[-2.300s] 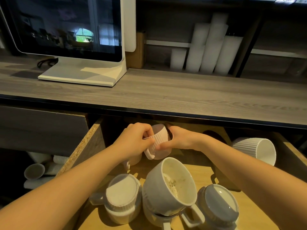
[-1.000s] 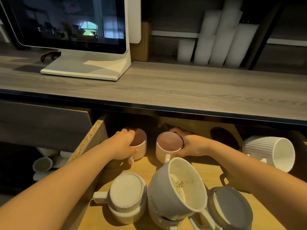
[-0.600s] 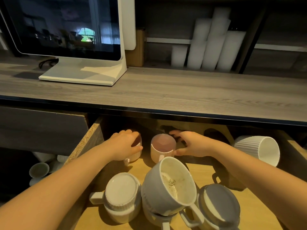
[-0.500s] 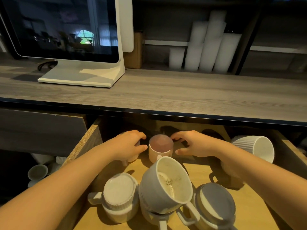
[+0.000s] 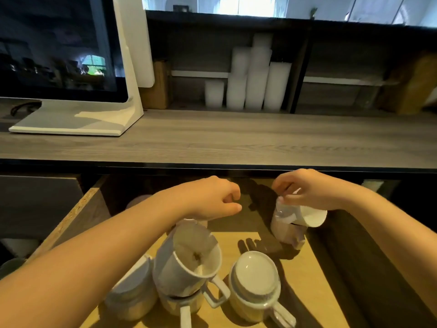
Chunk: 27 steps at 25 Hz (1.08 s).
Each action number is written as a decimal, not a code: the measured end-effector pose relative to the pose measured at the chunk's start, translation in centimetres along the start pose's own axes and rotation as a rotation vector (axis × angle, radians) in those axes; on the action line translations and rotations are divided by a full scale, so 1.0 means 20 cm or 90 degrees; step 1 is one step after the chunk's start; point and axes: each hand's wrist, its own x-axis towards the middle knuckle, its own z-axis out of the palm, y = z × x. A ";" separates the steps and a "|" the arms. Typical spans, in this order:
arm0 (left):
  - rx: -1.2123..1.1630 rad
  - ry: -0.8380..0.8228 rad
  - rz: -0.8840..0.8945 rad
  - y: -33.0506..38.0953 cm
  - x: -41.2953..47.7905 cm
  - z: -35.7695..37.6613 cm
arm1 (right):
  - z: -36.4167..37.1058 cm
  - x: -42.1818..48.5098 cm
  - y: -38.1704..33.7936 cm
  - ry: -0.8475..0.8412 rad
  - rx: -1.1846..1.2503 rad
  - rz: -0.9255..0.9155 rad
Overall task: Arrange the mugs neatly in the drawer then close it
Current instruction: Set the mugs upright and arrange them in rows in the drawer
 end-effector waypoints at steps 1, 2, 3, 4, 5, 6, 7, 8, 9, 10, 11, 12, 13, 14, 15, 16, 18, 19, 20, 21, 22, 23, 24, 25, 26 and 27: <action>0.002 -0.008 0.011 0.05 0.03 0.01 | -0.01 -0.02 0.04 0.016 0.014 0.015; 0.006 -0.015 0.019 0.09 0.06 0.01 | -0.02 -0.04 0.08 0.034 0.027 0.028; 0.012 -0.020 0.025 0.13 0.10 0.02 | -0.03 -0.05 0.11 0.051 0.038 0.036; 0.018 -0.023 0.029 0.17 0.13 0.04 | -0.03 -0.06 0.14 0.065 0.046 0.043; 0.023 -0.024 0.031 0.20 0.16 0.05 | -0.03 -0.07 0.16 0.076 0.047 0.050; 0.026 -0.025 0.029 0.23 0.20 0.06 | -0.03 -0.07 0.17 0.085 0.039 0.058; 0.029 -0.027 0.024 0.26 0.23 0.08 | -0.02 -0.08 0.18 0.091 0.028 0.067; 0.031 -0.029 0.017 0.27 0.27 0.09 | -0.01 -0.08 0.19 0.095 0.016 0.079; 0.034 -0.032 0.008 0.29 0.30 0.11 | 0.00 -0.08 0.20 0.095 0.004 0.094; 0.035 -0.039 0.001 0.30 0.32 0.13 | 0.01 -0.08 0.22 0.088 -0.013 0.115; 0.035 -0.046 -0.004 0.31 0.34 0.16 | 0.02 -0.08 0.23 0.076 -0.030 0.142; 0.035 -0.050 -0.006 0.32 0.36 0.19 | 0.03 -0.08 0.25 0.058 -0.040 0.170; 0.036 -0.050 -0.005 0.32 0.38 0.22 | 0.04 -0.09 0.26 0.038 -0.039 0.193; 0.036 -0.046 -0.002 0.33 0.39 0.25 | 0.06 -0.09 0.27 0.019 -0.036 0.210; 0.034 -0.040 -0.002 0.32 0.40 0.28 | 0.08 -0.09 0.27 0.007 -0.044 0.217; 0.031 -0.039 -0.002 0.32 0.41 0.31 | 0.10 -0.08 0.27 0.003 -0.056 0.221; 0.016 -0.041 -0.005 0.30 0.42 0.34 | 0.14 -0.07 0.27 0.012 -0.065 0.220; 0.002 -0.045 -0.005 0.29 0.42 0.34 | 0.15 -0.06 0.27 0.021 -0.058 0.221; -0.016 -0.050 -0.005 0.29 0.42 0.34 | 0.15 -0.05 0.27 0.028 -0.051 0.221; -0.036 -0.056 -0.005 0.28 0.42 0.34 | 0.15 -0.05 0.27 0.039 -0.046 0.215; -0.052 -0.063 -0.004 0.28 0.42 0.34 | 0.15 -0.05 0.26 0.054 -0.045 0.205; -0.062 -0.068 -0.002 0.28 0.41 0.34 | 0.14 -0.06 0.26 0.073 -0.049 0.192; -0.066 -0.071 0.000 0.29 0.41 0.35 | 0.14 -0.06 0.26 0.090 -0.055 0.180; -0.067 -0.067 0.003 0.30 0.40 0.35 | 0.13 -0.07 0.25 0.103 -0.060 0.169; -0.067 -0.058 0.005 0.30 0.39 0.35 | 0.12 -0.07 0.25 0.107 -0.060 0.163; -0.069 -0.049 0.008 0.31 0.38 0.34 | 0.11 -0.08 0.25 0.107 -0.055 0.156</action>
